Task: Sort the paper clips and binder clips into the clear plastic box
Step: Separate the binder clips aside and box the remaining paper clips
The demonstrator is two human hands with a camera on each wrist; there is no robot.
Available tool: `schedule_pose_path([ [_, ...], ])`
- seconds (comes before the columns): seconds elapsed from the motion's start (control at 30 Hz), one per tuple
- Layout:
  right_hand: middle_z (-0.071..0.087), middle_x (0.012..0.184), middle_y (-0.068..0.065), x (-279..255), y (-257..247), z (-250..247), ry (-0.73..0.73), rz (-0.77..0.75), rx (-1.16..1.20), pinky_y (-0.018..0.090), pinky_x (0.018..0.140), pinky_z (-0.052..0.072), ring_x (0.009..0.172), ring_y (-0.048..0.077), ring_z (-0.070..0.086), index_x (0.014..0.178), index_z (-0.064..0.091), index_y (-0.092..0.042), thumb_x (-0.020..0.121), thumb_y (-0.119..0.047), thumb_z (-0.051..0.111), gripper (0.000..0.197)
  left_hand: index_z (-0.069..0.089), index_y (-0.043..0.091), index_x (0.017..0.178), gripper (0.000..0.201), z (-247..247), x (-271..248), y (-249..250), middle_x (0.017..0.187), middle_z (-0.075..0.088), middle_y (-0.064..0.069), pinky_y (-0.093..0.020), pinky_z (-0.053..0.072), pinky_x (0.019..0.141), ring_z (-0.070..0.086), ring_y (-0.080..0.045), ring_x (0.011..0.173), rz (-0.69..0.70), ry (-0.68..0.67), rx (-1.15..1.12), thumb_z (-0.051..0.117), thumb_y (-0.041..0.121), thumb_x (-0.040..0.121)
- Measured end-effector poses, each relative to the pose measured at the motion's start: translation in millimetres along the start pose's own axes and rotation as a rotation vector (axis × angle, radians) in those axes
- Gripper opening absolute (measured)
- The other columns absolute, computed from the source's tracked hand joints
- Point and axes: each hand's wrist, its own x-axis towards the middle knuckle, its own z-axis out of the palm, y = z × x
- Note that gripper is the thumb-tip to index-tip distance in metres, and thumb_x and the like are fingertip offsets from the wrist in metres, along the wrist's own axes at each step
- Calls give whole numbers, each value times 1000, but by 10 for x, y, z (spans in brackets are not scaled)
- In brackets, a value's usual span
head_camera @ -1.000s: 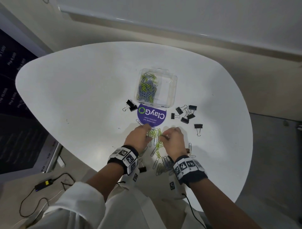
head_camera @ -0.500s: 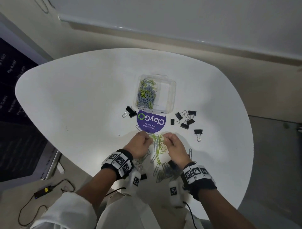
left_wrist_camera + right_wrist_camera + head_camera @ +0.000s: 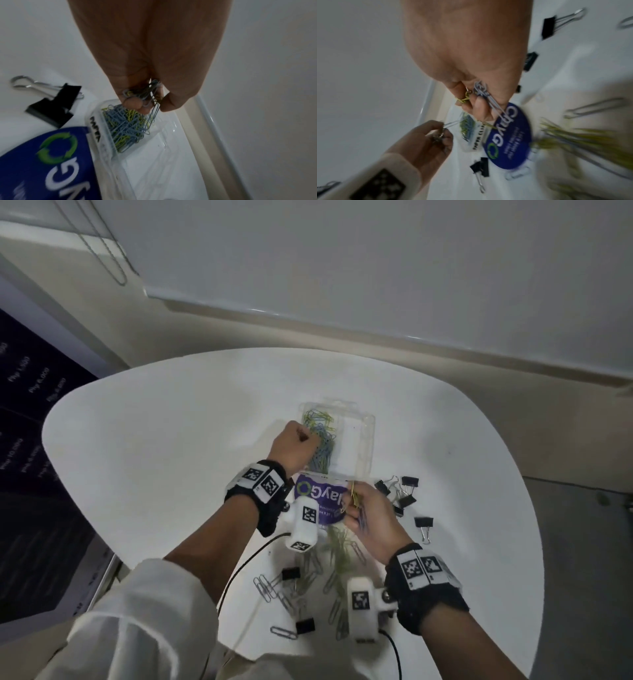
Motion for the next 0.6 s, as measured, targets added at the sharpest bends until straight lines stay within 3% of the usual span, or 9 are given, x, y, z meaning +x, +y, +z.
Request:
schedule_pose_path([
  [0.13,46,66,0,288,-358,390,35,-93,-82,20,41,23,50,10,28,84,51,-15,97,-13,41,17,52,14,111,20,11,146,55,96,58,-2,-27,43,70,57,-20,82,27,23,165,50,21,93],
  [0.23,45,68,2,574,-512,603,73,-177,-255,23,44,23,50,10,31,86,51,-13,96,-9,35,18,46,13,130,33,8,93,10,104,63,-9,-27,43,67,59,-20,77,59,25,206,42,20,98],
  [0.33,50,77,5,827,-574,732,109,-243,-457,26,49,32,56,13,41,96,54,-10,96,-12,36,18,41,12,137,38,-31,-46,-85,103,62,-3,-21,41,67,61,-17,78,148,66,180,39,16,99],
  [0.4,57,88,4,934,-575,772,132,-257,-574,29,60,44,70,15,52,112,56,-12,98,-16,38,23,45,12,135,37,-64,-141,-170,108,59,1,-22,45,76,61,-16,89,201,67,160,41,14,98],
  [0.47,62,109,2,1000,-545,774,130,-262,-666,34,84,54,94,15,60,126,54,-15,96,-23,39,34,50,13,130,36,-88,-197,-272,117,59,-1,-29,49,87,60,-16,99,228,76,150,45,11,95],
  [0.53,58,132,1,1034,-498,748,116,-282,-762,42,104,47,119,18,56,136,50,-18,89,-34,39,50,54,15,127,35,-88,-242,-368,117,60,-2,-33,51,90,61,-15,97,238,84,139,47,9,93],
  [0.6,51,143,1,1029,-458,718,86,-305,-832,45,109,42,129,20,50,143,44,-21,88,-35,38,57,55,15,126,36,-78,-288,-449,114,61,-2,-33,52,89,61,-14,95,247,93,137,48,8,92],
])
